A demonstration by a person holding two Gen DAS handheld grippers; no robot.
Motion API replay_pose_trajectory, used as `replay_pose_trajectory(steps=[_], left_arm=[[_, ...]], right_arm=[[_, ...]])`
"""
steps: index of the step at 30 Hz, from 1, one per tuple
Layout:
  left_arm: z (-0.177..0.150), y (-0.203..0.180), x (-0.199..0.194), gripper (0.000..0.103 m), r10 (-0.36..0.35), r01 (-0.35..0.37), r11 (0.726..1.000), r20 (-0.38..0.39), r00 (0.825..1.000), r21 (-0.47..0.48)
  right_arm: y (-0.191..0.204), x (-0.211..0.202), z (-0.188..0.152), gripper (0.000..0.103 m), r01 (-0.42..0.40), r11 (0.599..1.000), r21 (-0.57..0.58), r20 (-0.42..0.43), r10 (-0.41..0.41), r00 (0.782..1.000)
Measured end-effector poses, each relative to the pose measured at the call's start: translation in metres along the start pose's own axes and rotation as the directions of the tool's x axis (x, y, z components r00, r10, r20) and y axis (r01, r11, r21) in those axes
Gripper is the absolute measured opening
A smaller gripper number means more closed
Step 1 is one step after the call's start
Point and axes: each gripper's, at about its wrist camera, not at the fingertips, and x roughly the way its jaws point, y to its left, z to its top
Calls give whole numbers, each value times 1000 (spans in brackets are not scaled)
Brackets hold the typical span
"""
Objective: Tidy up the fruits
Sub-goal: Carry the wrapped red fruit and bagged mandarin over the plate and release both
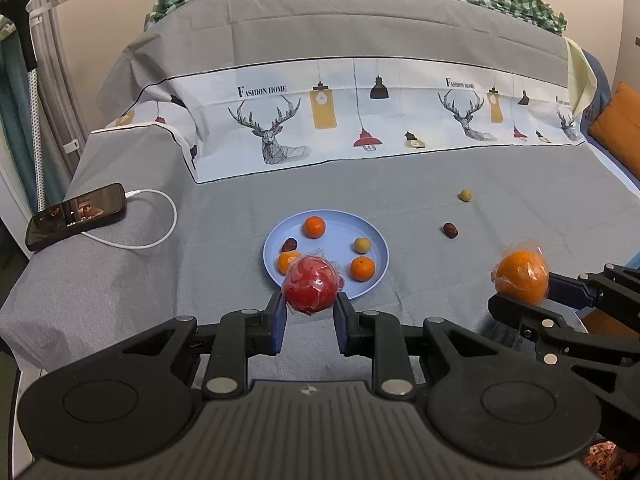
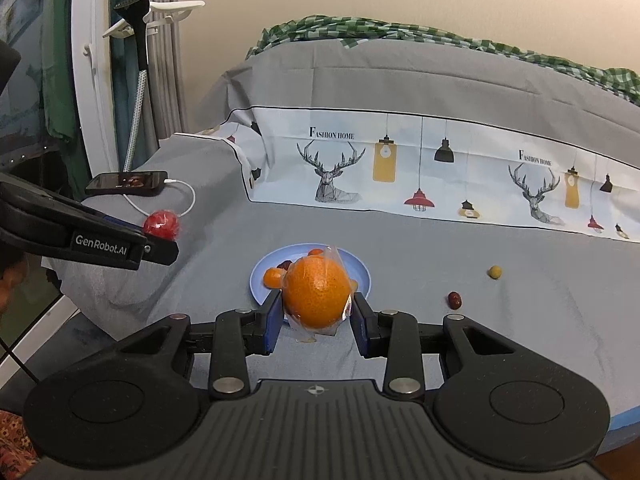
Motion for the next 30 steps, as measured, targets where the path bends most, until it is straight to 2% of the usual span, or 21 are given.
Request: replay_pose_trajectory(steps=[16, 30], left_arm=[[12, 3, 17, 28, 1, -2, 1000, -20, 1000, -20], [34, 12, 63, 28, 0, -3, 999, -77, 997, -41]], right_arm=[[-10, 19, 0, 37, 0, 998, 60, -31, 2, 1000], [-21, 64, 4, 37, -5, 995, 97, -94, 14, 995]])
